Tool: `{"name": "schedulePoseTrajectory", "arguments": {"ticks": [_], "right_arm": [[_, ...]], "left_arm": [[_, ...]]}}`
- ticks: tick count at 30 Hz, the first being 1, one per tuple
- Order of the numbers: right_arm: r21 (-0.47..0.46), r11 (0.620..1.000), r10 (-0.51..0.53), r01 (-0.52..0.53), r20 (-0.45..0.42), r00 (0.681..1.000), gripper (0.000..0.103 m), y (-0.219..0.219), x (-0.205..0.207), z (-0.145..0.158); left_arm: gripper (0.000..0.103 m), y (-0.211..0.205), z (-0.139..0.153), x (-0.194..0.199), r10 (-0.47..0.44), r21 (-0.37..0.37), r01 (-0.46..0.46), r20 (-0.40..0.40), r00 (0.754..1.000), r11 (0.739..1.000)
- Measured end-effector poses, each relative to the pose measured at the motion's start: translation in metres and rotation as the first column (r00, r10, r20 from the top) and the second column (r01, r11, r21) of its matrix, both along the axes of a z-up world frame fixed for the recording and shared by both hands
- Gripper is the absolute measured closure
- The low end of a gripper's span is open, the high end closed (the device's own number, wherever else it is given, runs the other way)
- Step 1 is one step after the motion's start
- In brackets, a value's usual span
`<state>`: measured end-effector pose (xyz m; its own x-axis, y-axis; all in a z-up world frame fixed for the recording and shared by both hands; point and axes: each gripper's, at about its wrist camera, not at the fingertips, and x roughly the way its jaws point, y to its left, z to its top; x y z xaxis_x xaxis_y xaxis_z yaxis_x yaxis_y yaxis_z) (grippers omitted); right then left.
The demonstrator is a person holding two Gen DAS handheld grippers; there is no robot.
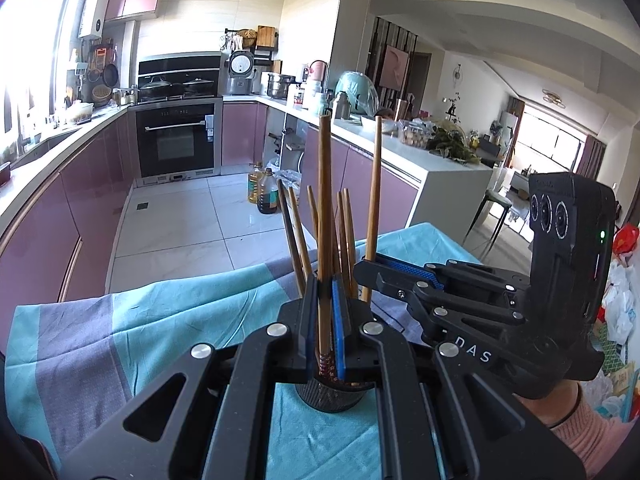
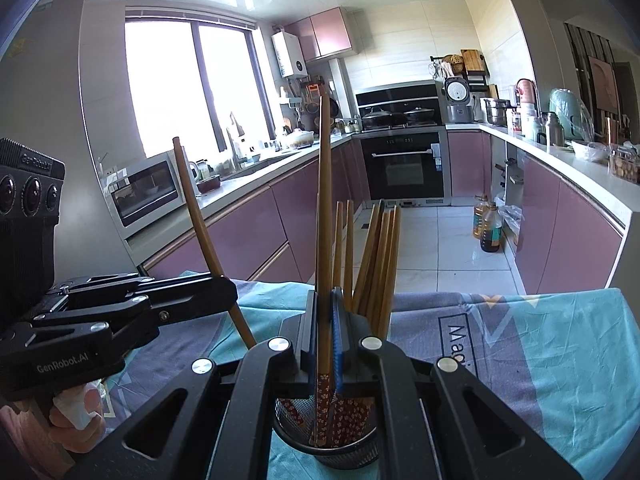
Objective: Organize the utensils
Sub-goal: 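Lower the chopstick into the mesh cup and open the right gripper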
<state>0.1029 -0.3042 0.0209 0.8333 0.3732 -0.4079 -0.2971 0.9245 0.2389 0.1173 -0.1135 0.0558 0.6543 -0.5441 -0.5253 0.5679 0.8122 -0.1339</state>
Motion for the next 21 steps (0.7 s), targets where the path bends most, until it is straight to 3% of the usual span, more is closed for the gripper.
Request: {"name": "schedulePoseTrajectory", "arguments": {"ticks": [21], "right_arm": [[-0.011,1.000,0.002,-0.003,-0.034,0.999,0.097,0.001,0.001,-0.017]], "left_arm": [[0.095,-0.011,-0.018,0.013,0.007,0.036,-0.005,-0.033,0.999,0.999]]}}
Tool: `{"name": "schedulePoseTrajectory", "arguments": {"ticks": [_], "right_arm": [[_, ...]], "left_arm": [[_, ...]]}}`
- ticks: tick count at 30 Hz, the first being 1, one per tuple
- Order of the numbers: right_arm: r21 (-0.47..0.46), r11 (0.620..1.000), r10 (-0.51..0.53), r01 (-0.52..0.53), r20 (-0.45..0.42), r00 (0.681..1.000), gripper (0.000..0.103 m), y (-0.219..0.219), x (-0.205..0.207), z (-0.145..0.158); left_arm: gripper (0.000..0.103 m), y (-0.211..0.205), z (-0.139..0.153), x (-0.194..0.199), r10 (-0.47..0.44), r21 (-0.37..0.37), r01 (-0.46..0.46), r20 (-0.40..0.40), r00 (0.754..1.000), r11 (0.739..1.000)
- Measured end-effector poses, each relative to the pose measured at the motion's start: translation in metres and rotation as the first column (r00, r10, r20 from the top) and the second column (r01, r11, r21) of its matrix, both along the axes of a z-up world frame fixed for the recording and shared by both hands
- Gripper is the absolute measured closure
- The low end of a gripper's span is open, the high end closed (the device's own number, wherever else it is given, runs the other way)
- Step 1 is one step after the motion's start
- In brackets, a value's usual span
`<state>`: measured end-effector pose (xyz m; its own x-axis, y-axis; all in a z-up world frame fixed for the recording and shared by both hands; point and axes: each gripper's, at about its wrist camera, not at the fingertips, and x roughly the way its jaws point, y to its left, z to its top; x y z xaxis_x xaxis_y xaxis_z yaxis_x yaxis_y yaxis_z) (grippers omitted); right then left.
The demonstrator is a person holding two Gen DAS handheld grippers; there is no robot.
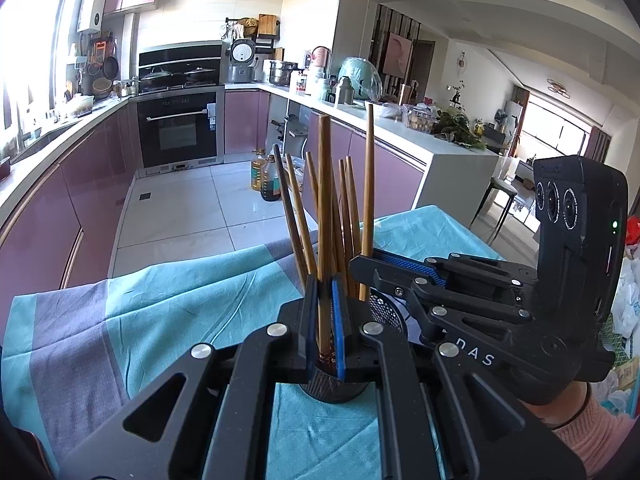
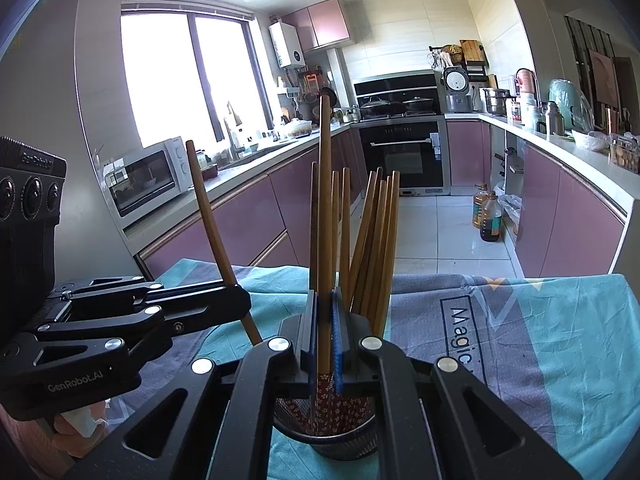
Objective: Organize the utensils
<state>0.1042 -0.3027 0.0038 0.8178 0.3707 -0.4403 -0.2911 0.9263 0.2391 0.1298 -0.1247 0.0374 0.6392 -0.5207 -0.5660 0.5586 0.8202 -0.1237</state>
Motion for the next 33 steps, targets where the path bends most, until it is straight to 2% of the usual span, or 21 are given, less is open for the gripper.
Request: {"name": "schedulePoseTrajectory", "arguments": {"ticks": [33], "right_arm": [[0.002,1.000,0.013,-0.013,-0.057,0.998,0.097,0.004,0.007,-0.014]], "left_arm": [[0.095,-0.011,-0.018,0.013,0.025,0.023,-0.024,-0.022,0.999,0.999]]}}
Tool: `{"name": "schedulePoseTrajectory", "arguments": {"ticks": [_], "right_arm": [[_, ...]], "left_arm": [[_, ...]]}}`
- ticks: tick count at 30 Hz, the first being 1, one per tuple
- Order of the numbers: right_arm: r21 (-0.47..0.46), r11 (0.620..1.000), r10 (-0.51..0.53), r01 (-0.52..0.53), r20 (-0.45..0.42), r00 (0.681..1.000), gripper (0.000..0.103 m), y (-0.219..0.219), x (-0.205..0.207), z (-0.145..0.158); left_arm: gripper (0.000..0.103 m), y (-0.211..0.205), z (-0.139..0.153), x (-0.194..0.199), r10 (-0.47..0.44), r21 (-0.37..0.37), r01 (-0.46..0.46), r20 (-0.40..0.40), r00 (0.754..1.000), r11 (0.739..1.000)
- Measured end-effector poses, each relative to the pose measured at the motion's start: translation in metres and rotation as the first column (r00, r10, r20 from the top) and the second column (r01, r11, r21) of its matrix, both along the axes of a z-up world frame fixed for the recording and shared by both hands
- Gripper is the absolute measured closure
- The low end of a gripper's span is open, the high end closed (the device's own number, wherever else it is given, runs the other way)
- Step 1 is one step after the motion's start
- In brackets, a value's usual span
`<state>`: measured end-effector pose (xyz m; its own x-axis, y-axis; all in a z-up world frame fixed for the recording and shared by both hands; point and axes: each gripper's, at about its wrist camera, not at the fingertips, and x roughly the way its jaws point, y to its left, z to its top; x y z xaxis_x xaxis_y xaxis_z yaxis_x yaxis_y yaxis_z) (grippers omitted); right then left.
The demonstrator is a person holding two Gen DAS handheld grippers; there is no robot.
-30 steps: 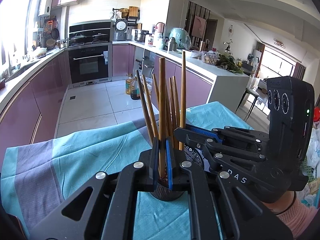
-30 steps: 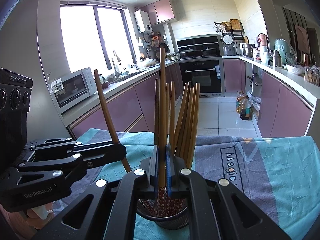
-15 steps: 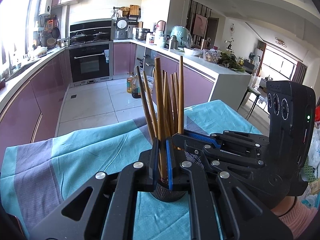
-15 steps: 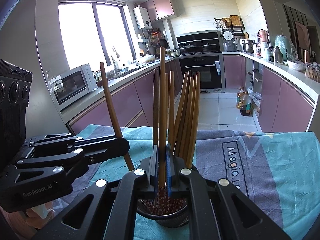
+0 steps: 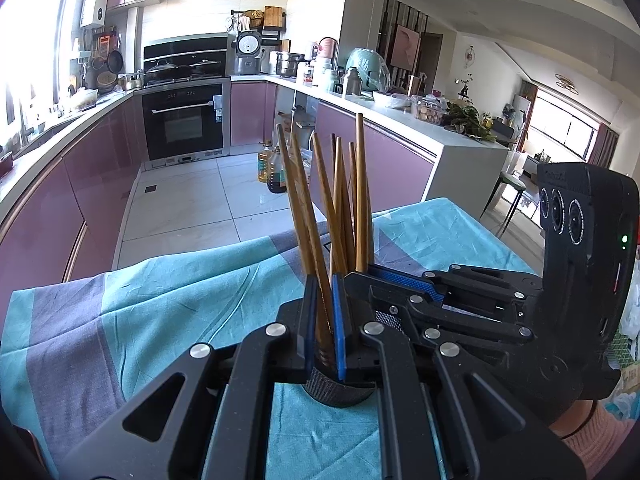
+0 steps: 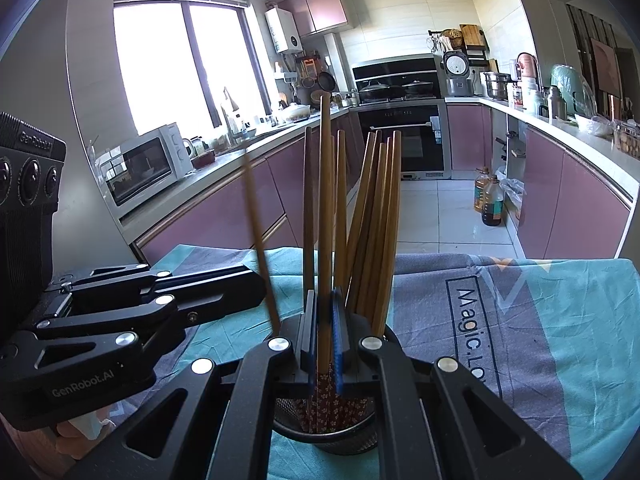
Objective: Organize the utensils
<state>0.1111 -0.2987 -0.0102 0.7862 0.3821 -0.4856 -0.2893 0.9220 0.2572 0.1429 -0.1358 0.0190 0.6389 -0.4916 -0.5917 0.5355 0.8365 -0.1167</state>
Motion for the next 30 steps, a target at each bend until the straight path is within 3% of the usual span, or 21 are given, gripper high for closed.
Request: {"name": "schedulePoseTrajectory", "arguments": {"ticks": [5,11,15,18,19,20,22,25,30], "right_arm": [[0.003,1.000,-0.004,0.004,-0.006,1.000,0.097,-0.001,0.001,-0.001],[-0.008,1.000,-0.016,0.016,0.014,1.000,0.091,-0.001,-0.006,0.002],[-0.022,1.000,-0.021,0.022,0.039,0.999,0.072,-0.002,-0.017,0.004],[-0.035,0.999,-0.034,0.036,0.067,0.997,0.046,-0.002,-0.026,0.005],[-0.040,0.998,-0.040,0.043,0.081,0.996,0.039,-0.002,-0.031,0.006],[-0.046,0.998,-0.046,0.050,0.090,0.995,0.037,-0.002,-0.034,0.006],[-0.059,0.996,-0.062,0.069,0.111,0.992,0.023,-0.002,-0.042,0.007],[-0.086,0.990,-0.094,0.108,0.158,0.983,0.011,0.000,-0.054,0.006],[-0.109,0.984,-0.115,0.138,0.198,0.974,0.007,0.008,-0.069,0.002]], "left_arm": [[0.095,0.000,-0.003,0.001,0.002,0.002,-0.002,-0.005,1.000,1.000],[0.080,0.009,-0.008,0.002,0.020,-0.011,-0.020,-0.016,1.000,1.000],[0.062,0.021,-0.011,-0.005,0.043,-0.018,-0.043,0.000,0.999,0.999],[0.046,0.035,-0.013,-0.016,0.090,-0.022,-0.090,0.042,0.995,0.996],[0.035,0.040,-0.013,-0.019,0.106,-0.025,-0.105,0.050,0.993,0.994],[0.032,0.048,-0.013,-0.023,0.130,-0.032,-0.128,0.060,0.990,0.991],[0.025,0.062,-0.014,-0.031,0.172,-0.039,-0.169,0.083,0.982,0.985],[0.007,0.079,-0.013,-0.046,0.245,-0.047,-0.241,0.145,0.959,0.969],[0.006,0.103,-0.011,-0.069,0.330,-0.059,-0.325,0.221,0.918,0.944]]}}
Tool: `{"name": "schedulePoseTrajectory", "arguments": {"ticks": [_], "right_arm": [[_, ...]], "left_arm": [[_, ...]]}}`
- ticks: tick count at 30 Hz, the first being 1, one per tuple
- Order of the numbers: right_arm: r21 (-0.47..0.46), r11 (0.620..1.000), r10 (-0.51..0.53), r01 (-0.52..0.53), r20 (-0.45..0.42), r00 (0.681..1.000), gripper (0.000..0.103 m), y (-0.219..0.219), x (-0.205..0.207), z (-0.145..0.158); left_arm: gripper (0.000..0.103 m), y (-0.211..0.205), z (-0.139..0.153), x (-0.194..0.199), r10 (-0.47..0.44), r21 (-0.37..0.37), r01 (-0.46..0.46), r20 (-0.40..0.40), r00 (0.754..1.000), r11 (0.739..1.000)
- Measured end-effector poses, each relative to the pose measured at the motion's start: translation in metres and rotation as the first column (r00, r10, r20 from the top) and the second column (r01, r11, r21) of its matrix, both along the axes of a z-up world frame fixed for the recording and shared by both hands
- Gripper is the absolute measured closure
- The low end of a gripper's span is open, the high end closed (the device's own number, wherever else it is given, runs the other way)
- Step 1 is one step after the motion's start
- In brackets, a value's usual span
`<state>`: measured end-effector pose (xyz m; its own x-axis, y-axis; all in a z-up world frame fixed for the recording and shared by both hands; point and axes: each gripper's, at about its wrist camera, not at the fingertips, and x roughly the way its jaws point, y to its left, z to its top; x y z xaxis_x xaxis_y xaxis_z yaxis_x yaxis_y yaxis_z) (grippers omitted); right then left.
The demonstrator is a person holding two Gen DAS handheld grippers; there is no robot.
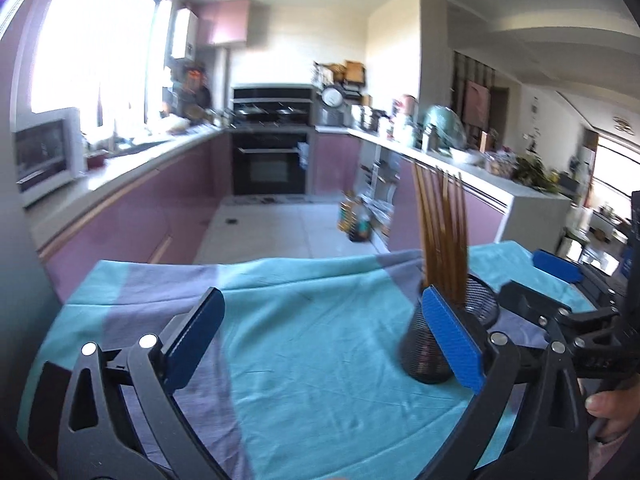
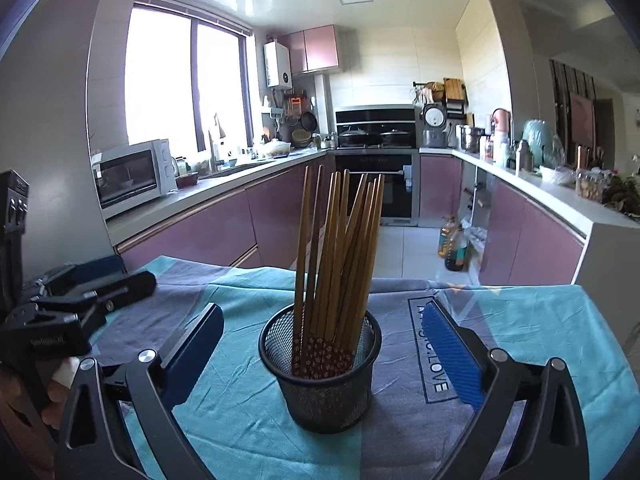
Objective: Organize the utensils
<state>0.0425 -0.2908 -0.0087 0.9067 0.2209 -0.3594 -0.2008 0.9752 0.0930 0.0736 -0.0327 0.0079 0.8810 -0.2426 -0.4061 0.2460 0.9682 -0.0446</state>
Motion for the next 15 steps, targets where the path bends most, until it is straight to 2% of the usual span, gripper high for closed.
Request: {"name": "schedulePoseTrajectory", "arguments": {"ticks": [7,15], "right_arm": [[-0.024,1.000,-0.012,0.013,0.052,0.999,0.007,0.012,-0.020,-0.003],[-0.012,0.999,-0.028,0.030,0.099,0.995,0.007,0.017,-0.031,0.002]], "left_arm": [[0.006,0.026,0.006,-0.031,0.088,-0.017,-0.087,0.079,0.993,0.996],[0.006,0.034,0.013,-0.058,0.136,-0.010,-0.136,0.142,0.980,0.991]]}}
